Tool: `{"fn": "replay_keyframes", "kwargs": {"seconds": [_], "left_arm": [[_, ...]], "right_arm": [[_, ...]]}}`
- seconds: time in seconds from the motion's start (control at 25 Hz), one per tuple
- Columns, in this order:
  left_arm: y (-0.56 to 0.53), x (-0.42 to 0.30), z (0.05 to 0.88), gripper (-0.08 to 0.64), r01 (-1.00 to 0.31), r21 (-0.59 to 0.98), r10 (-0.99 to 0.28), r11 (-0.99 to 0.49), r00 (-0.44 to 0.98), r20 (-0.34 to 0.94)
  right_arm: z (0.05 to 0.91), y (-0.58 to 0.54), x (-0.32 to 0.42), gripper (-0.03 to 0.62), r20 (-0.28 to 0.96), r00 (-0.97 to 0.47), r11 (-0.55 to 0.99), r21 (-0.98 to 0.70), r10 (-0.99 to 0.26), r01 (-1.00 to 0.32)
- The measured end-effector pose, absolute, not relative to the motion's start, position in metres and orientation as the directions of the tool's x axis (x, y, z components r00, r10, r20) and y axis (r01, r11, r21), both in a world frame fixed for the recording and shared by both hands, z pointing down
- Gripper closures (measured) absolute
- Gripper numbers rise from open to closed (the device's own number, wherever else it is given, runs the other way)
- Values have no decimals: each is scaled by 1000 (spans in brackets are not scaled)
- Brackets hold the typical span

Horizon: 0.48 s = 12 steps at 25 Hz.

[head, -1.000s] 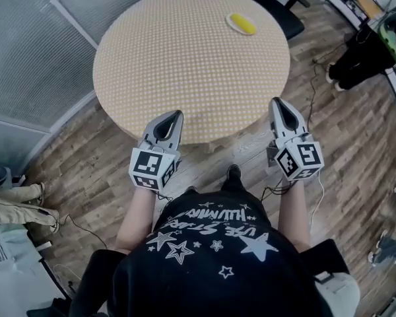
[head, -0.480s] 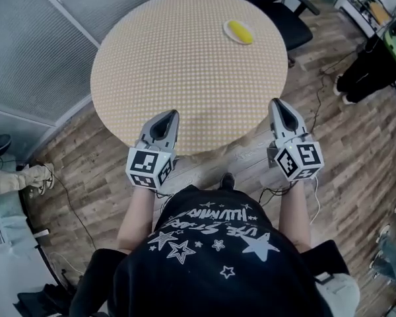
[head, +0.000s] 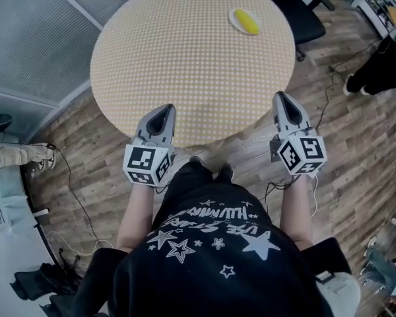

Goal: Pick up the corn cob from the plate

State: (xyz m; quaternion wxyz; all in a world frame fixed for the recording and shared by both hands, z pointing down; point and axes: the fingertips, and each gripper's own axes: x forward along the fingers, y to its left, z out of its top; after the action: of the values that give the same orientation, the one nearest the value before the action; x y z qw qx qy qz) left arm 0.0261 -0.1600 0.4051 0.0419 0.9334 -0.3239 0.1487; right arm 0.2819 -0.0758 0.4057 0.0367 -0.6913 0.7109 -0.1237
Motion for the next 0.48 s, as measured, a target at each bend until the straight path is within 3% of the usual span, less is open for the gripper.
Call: {"fn": "replay_keyframes", "kwargs": {"seconds": [0.48], "left_arm": [[-223, 44, 414, 554, -561, 42, -529, -827, 801, 280]], "right_arm": [[406, -112, 282, 560, 174, 22, -61, -226, -985, -972]]}}
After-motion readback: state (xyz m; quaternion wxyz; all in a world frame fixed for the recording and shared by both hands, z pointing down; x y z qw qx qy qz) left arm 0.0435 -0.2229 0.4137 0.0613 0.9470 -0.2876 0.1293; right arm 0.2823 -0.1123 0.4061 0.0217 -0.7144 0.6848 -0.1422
